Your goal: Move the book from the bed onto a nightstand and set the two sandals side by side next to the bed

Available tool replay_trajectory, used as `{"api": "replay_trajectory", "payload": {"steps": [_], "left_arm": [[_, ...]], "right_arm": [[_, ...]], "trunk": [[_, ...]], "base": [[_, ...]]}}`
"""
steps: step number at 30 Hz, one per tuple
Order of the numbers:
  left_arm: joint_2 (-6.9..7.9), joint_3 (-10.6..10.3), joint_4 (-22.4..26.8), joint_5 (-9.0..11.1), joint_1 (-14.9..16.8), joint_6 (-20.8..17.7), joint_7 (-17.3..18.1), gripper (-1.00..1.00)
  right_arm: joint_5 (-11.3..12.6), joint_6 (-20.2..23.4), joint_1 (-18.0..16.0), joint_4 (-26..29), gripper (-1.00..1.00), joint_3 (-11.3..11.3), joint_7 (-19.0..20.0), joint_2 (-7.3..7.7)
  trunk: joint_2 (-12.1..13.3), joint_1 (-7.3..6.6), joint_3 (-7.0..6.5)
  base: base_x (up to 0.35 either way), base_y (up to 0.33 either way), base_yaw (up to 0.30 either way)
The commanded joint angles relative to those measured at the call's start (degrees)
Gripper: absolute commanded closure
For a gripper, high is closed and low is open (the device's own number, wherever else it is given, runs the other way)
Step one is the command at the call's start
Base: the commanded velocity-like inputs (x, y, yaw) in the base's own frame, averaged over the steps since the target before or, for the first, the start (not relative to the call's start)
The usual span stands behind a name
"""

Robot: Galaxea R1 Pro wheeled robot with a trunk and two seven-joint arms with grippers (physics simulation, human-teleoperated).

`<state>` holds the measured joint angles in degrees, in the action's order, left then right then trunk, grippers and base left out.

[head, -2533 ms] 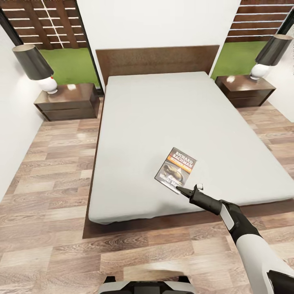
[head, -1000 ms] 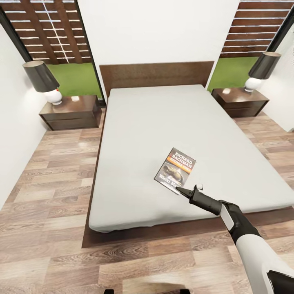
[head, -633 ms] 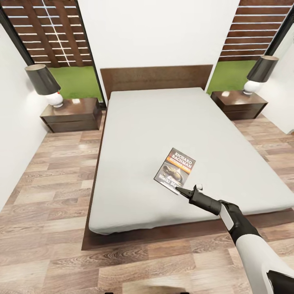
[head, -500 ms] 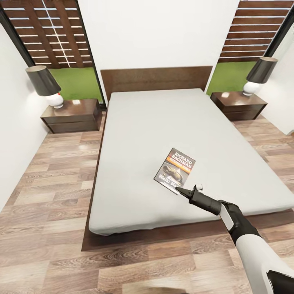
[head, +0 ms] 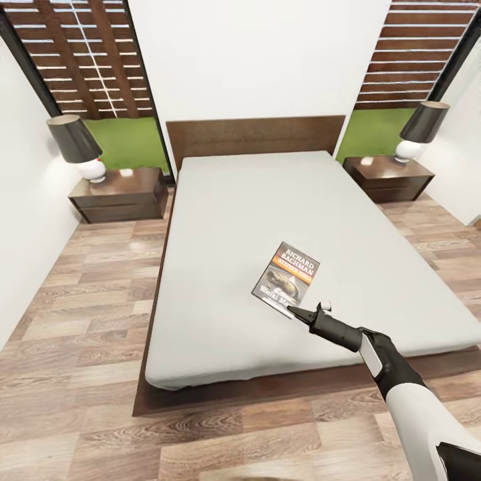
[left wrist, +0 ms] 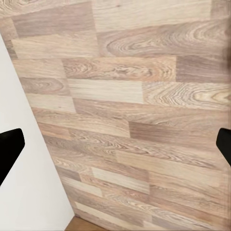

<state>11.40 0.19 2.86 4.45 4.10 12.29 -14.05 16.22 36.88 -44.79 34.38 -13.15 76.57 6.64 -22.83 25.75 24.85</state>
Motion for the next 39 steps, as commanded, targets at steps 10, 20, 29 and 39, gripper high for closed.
{"api": "replay_trajectory", "payload": {"steps": [10, 20, 29, 39], "left_arm": [[-0.3, -0.01, 0.03, 0.54, 0.03, 0.31, 0.06, -1.0], [-1.11, 0.06, 0.11, 0.63, 0.06, 0.36, 0.07, -1.0], [-2.03, 0.07, 0.14, 0.64, 0.1, 0.36, 0.07, -1.0], [-2.6, 0.07, 0.21, 0.65, 0.11, 0.37, 0.07, -1.0]], "right_arm": [[0.13, 0.48, -0.03, -0.02, 1.0, -0.03, 0.07, 0.02], [0.12, 0.48, -0.03, -0.04, 1.0, 0.01, 0.07, -0.01], [0.12, 0.48, -0.03, -0.07, 1.0, -0.13, 0.07, 0.06], [0.14, 0.48, -0.03, -0.03, 1.0, -0.15, 0.07, 0.06]], "trunk": [[-0.08, 0.03, -0.85], [-0.08, 0.03, -1.78], [-0.08, 0.03, -2.61], [-0.08, 0.03, -3.53]], "base": [[0.0, 0.0, 0.0], [0.0, 0.0, 0.0], [0.0, 0.0, 0.0], [0.0, 0.0, 0.0]]}}
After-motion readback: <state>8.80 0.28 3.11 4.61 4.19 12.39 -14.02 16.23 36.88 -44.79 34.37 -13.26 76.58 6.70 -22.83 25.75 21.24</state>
